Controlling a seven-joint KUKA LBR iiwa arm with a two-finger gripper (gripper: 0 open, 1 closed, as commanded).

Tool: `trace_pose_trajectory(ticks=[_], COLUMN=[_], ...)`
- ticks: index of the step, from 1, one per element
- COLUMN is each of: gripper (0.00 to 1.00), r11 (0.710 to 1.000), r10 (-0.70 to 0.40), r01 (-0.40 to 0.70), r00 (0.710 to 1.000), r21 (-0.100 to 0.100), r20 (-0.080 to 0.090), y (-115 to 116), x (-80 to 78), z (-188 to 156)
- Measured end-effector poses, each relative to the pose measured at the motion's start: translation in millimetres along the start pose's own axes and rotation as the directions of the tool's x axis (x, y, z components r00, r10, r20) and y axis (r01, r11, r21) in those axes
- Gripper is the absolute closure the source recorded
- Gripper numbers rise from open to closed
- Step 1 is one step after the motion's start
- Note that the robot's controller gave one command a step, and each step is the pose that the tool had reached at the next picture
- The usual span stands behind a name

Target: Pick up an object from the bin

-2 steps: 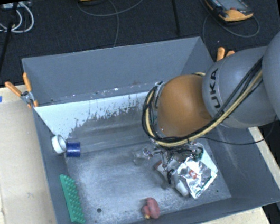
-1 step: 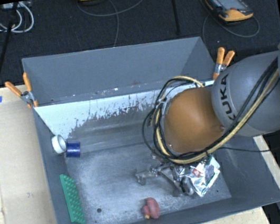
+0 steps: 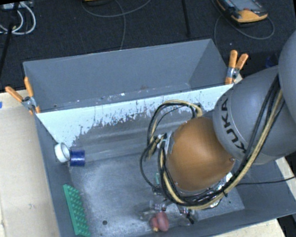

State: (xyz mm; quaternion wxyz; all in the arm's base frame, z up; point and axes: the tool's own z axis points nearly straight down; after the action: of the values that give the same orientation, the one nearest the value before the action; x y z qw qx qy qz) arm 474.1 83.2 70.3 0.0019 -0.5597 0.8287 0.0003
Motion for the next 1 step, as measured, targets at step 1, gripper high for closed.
trace_pose_trajectory(ticks=[1], gripper=[1.0], r11=[1.0], r10=[0.003], r01=[-0.003], r00=[1.0], r21=[-0.004], r20=[-0.003], y=[0.5], x=[1.4], z=[1.2])
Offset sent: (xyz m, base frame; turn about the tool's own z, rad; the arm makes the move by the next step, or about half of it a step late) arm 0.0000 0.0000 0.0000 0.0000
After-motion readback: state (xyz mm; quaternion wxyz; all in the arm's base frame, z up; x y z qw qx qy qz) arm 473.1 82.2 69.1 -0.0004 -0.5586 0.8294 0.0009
